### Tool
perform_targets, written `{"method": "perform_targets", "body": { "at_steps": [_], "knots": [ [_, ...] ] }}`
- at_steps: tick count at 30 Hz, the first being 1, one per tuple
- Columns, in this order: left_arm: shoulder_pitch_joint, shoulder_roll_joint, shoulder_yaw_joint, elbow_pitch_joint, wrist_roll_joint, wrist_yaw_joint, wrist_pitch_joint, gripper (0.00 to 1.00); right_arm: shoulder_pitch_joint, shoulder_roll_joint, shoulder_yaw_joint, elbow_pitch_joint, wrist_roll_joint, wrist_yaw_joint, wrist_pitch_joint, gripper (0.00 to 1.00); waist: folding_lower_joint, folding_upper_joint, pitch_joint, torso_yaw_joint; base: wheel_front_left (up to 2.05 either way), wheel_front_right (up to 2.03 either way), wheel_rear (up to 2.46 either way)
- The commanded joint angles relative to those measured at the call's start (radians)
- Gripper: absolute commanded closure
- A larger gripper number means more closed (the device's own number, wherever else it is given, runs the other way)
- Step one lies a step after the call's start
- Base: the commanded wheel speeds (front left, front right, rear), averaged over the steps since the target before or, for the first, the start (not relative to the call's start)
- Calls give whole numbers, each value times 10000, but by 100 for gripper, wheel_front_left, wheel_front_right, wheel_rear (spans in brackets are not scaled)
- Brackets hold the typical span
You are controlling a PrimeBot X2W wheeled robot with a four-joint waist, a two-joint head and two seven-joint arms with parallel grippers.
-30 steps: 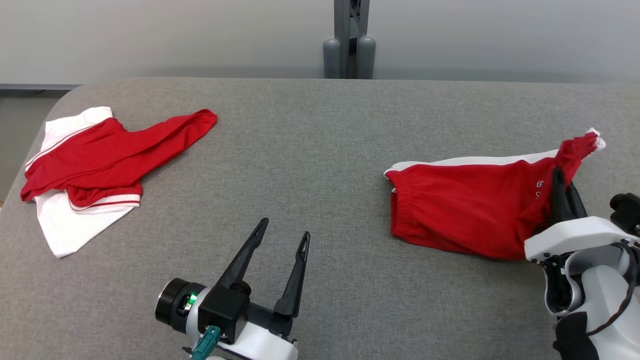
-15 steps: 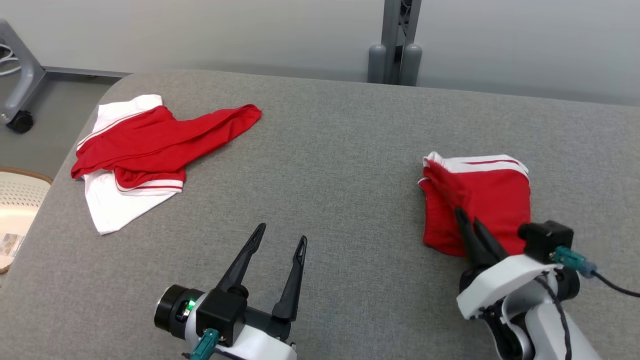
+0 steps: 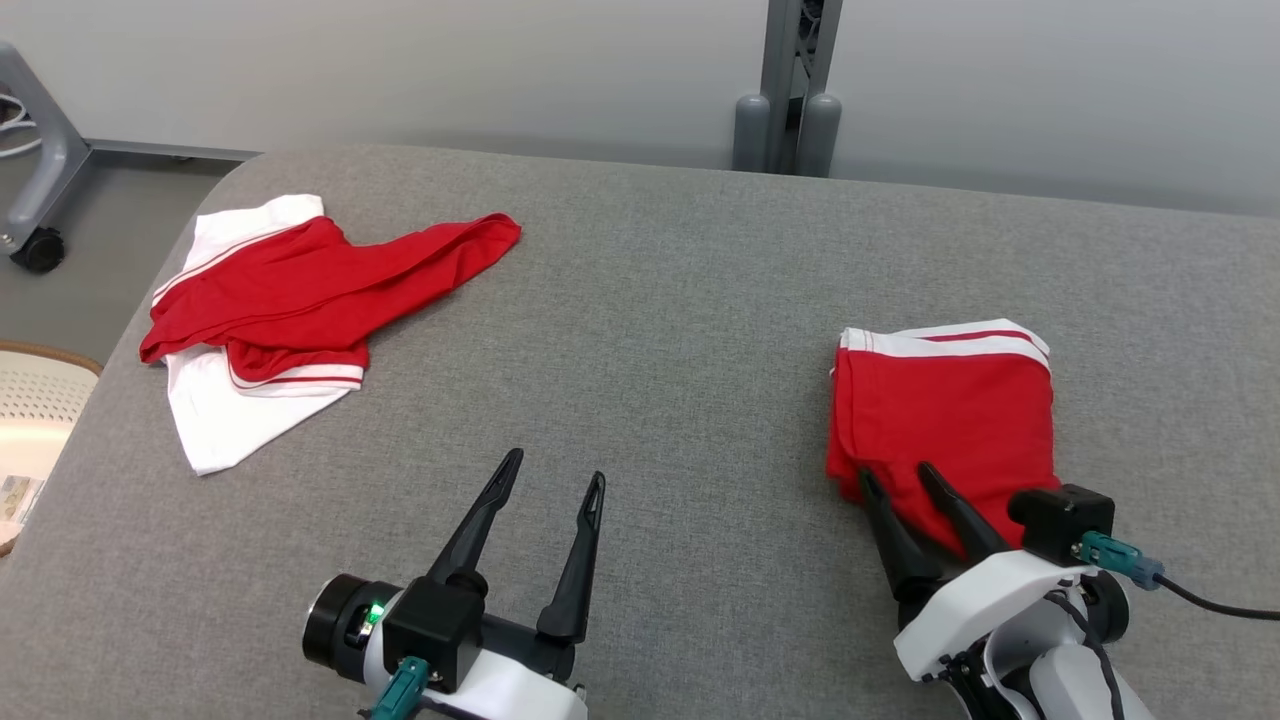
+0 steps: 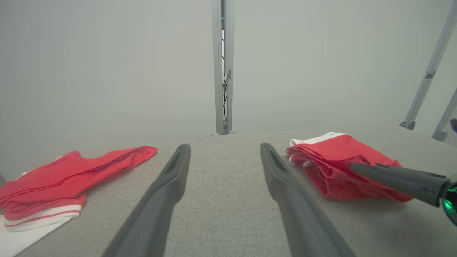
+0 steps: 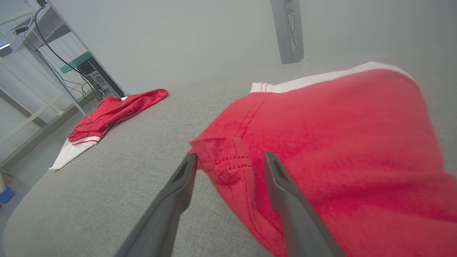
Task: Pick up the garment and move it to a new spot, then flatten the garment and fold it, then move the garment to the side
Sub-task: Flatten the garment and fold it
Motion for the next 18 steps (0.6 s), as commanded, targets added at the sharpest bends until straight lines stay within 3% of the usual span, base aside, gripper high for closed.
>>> {"method": "perform_targets", "body": {
  "at_steps": [1, 10, 18],
  "knots": [
    [138, 28, 62, 33, -56, 62, -38, 0, 28, -60, 35, -26, 139, -1, -96, 0, 0, 0, -72, -106, 0, 0, 0],
    [14, 21, 372, -18, -601, 191, -38, 0, 16, -54, -886, -573, -453, -3, -974, 0, 0, 0, -499, -1000, 0, 0, 0],
    [258, 19, 698, -70, -1275, 543, -38, 0, 395, -52, -1785, -806, -1750, -1, -1538, 0, 0, 0, -860, -1963, 0, 0, 0]
  ]
}}
